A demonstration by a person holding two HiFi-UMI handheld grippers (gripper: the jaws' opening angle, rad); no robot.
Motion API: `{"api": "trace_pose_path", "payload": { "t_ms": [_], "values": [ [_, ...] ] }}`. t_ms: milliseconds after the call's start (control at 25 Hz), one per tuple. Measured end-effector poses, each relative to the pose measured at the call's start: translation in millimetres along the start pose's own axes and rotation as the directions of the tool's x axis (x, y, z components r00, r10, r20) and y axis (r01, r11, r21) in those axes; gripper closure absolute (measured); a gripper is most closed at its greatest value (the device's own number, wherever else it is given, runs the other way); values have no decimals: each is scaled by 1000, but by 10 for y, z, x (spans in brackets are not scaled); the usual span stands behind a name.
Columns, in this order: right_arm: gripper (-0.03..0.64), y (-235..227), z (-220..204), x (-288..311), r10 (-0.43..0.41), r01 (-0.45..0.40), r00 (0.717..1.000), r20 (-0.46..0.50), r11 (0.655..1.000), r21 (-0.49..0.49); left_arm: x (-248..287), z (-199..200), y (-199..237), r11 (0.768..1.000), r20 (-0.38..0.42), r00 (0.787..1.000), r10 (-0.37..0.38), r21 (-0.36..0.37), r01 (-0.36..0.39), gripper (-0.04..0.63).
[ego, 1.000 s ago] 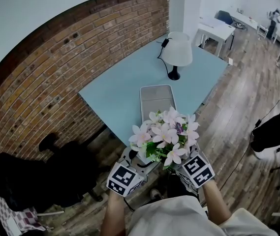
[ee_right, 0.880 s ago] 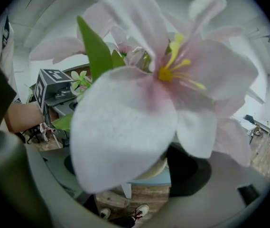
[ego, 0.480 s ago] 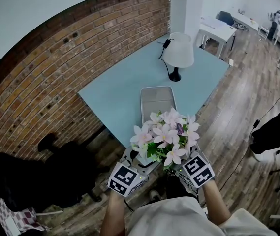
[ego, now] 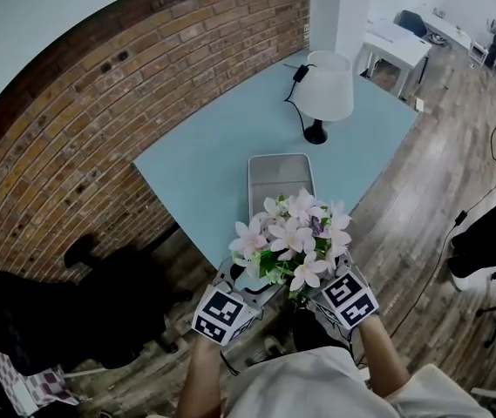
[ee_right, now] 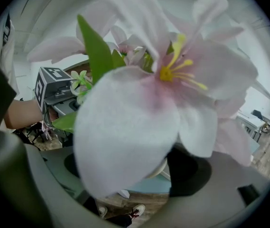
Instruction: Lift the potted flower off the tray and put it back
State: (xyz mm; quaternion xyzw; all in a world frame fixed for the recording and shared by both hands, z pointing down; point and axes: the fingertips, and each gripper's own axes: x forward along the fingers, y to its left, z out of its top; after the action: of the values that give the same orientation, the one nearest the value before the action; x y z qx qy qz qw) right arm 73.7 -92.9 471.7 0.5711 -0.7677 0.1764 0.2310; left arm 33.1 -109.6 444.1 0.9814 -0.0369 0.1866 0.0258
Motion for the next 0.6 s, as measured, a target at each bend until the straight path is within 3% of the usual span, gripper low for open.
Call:
{"api": "trace_pose_path", "payload": {
  "t_ms": [600],
  "values": [
    [184, -918, -35, 907, 114, -115, 991, -71, 993, -9, 887, -207, 884, 993, -95, 994, 63, -92, -72, 245]
  ]
}}
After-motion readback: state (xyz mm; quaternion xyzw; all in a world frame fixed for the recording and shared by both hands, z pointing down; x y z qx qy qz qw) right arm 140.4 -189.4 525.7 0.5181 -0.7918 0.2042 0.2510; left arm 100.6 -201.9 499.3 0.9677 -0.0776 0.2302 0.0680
